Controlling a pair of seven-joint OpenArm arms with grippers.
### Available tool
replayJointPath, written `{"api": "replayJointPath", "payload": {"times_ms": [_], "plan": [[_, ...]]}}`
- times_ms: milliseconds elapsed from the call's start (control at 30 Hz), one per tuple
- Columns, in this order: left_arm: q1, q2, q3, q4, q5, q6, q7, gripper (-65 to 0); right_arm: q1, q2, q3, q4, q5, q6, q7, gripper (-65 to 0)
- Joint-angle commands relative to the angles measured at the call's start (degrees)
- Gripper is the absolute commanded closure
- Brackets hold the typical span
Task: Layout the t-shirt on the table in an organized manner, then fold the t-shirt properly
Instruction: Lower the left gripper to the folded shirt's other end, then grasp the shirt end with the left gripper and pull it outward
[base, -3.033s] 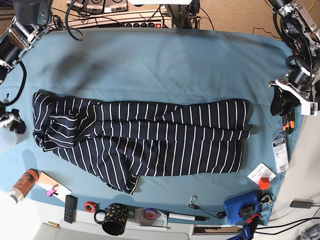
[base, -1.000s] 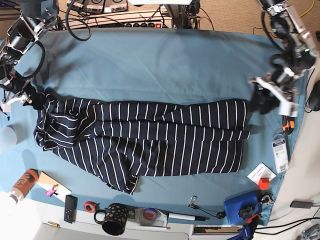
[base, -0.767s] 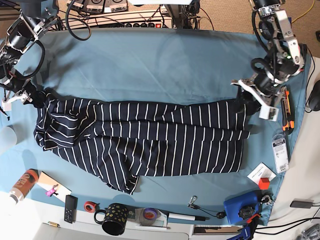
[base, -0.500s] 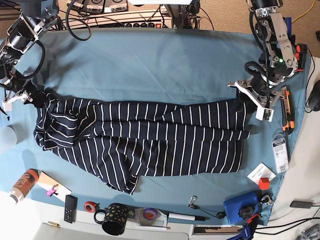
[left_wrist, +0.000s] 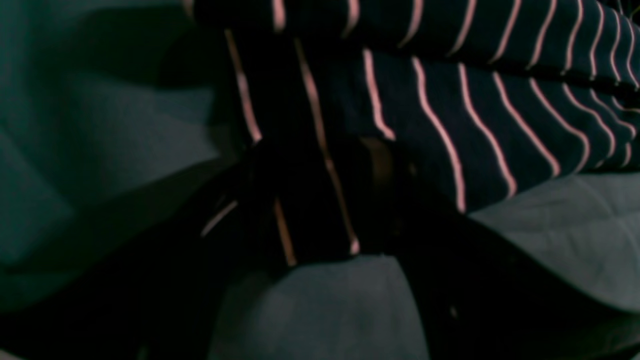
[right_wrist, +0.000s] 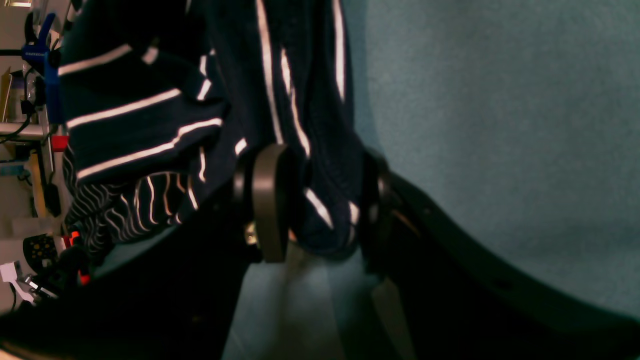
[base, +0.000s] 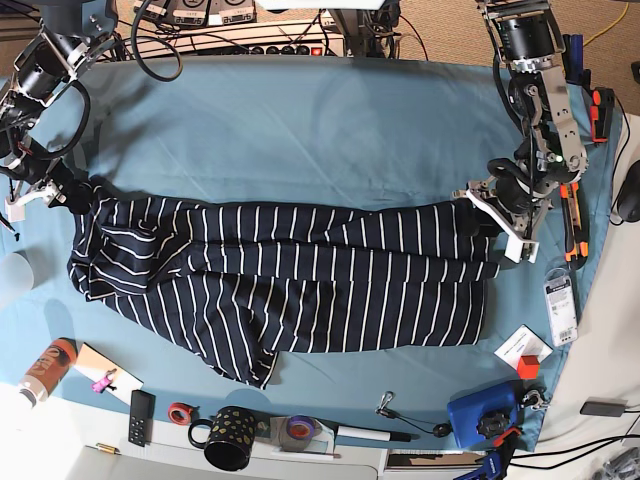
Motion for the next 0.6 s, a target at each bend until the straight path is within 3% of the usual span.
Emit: {"api": "replayJointPath", "payload": {"times_ms": [0,133,200,300,367,567], "plan": [[-0.1,-0.3,0.0,-0.7,-0.7,0.2,2.4,-26.3,0.9,1.6,0.1,0.7,1.7,0.5,0.4,-21.9],[0.0,-0.3,0.0,-3.4,-6.3,-0.9,4.5,-26.2,0.9,1.6,0.1,0.7,2.1,0.5,-1.5,-21.8],[0.0,-0.3,0.1,-4.6,-7.6,-0.9,6.0,-23.9,0.9,1.6,0.1,0.7,2.0,0.5,-2.3,-16.8],[0.1,-0.3,0.1,-5.8,-8.1,-0.9,7.0,-10.7,0.9,1.6,0.1,0.7,2.0,0.5,-2.3,-1.4],[0.0,-0.3,0.0,-5.7,-8.1,-0.9,7.0,0.0,0.9,1.8,0.1,0.7,2.0,0.5,-2.3,0.0],[-0.3,-0.9,-0.1,-4.9,-8.0,0.0,7.0,0.0,1.0,5.0,0.1,0.8,1.8,0.5,2.1,0.0]]}}
